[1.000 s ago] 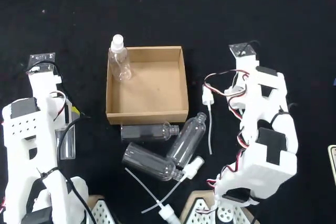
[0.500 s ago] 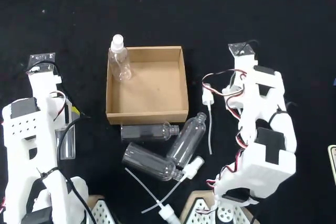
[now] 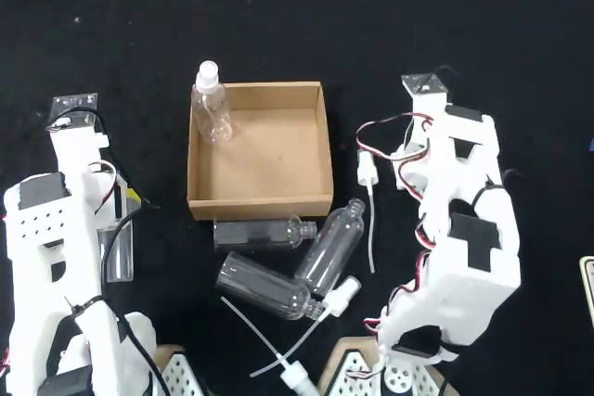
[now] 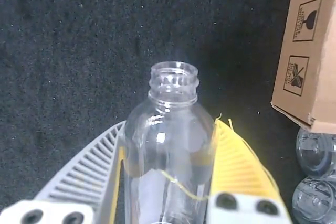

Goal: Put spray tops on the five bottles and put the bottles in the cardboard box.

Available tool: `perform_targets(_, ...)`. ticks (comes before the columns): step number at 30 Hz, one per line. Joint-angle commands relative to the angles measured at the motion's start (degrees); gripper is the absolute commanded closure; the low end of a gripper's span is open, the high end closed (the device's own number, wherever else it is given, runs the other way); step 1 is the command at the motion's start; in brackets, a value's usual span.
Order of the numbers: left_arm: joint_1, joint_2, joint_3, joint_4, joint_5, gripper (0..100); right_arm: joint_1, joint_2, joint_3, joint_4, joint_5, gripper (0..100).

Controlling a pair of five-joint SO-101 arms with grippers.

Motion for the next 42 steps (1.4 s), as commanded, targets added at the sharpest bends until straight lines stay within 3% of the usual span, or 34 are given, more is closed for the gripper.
perform_targets(1,0.57,-2.11,-0.4,0.44,-0.26,86,-0.44,0.66,-2.51,-1.05,-0.44,95.3)
perform_targets(2,0.57,-2.11,-0.48,0.44,-0.26,86,-0.35,0.4,-3.12,-0.7,-1.14,99.3)
perform_targets(13,0.57,-2.46,-0.92,0.0,-0.26,86,-1.14,-17.63,-5.14,9.32,-4.31,98.8)
perform_targets(19,1.19,-12.84,-0.4,-0.09,0.18,86,-1.14,-30.46,-2.59,10.46,-4.48,98.8)
perform_targets(27,1.19,-33.49,7.96,-9.14,0.26,86,-2.11,-45.14,-8.22,10.37,-19.34,98.7)
perform_targets(33,1.19,-45.98,17.8,-16.62,0.7,86,-11.52,-56.92,-14.99,10.37,-24.35,98.7)
perform_targets(39,1.63,-55.82,23.25,-17.14,14.07,86,-28.13,-64.13,-20.09,7.3,-26.55,98.7)
perform_targets(42,6.29,-60.66,24.04,-17.14,15.21,86,-34.55,-65.01,-19.21,2.55,-27.25,98.7)
